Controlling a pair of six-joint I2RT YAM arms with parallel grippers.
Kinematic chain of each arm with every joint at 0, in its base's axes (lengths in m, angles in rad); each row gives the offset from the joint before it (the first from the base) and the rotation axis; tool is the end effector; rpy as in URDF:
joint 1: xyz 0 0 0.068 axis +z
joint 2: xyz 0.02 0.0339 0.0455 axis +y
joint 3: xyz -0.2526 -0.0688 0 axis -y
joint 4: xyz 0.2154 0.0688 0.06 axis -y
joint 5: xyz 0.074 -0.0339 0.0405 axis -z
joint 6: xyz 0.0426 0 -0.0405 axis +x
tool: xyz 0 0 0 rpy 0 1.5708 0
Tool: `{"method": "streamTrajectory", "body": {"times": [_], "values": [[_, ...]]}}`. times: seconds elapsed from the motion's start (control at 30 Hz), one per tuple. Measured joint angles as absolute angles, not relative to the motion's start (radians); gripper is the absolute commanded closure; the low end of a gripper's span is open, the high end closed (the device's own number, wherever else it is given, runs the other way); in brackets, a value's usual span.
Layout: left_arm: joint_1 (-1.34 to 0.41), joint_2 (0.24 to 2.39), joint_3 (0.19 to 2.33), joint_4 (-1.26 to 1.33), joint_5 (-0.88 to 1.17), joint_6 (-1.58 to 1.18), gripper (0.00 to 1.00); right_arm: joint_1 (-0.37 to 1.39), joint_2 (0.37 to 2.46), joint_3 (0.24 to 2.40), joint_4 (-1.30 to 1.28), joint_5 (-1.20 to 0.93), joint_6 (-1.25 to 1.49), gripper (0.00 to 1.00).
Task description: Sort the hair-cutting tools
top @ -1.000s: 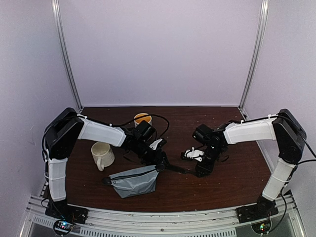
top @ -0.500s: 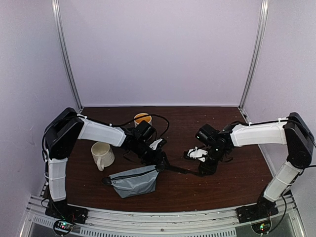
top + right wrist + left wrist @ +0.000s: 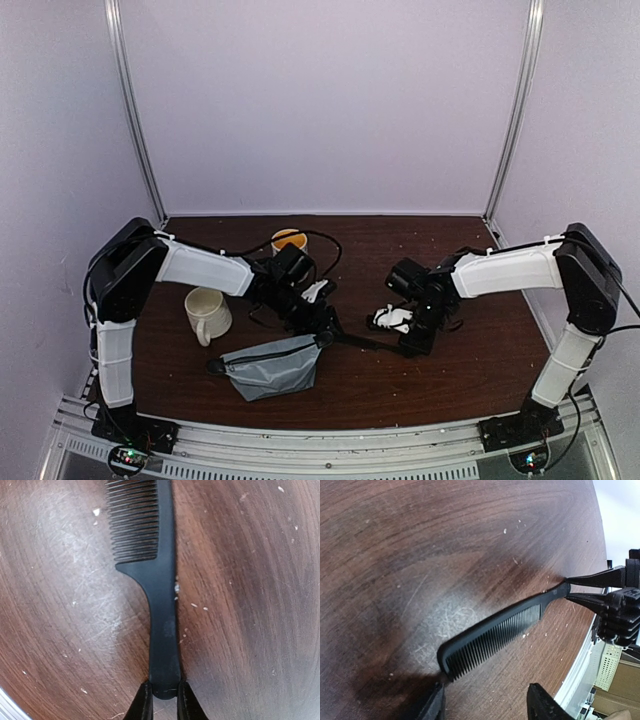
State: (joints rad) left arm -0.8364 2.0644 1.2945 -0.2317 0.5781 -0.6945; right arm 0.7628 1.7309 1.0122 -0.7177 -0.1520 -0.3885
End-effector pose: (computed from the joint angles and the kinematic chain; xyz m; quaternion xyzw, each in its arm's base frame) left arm 0.2476 -0.3089 0.1367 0.1450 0.9120 -0.3837 0.0045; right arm 0.1961 0.1964 0.1511 -0.5459 0.8318 0.0869 0.0517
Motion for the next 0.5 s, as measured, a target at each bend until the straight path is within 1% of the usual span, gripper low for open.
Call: {"method": "streamTrajectory", "body": {"times": [0.2, 0.5], "values": [[-0.825, 2.059, 1.282, -0.224, 0.58, -0.698, 0.41, 0.749, 1.746, 1.034, -0.743, -0.173, -0.388, 0.93], [-0.817, 2.06, 1.263, -0.18, 0.604, -0.732, 0.42, 0.69, 1.775, 1.066, -0.778, -0.29, -0.402, 0.95]]}}
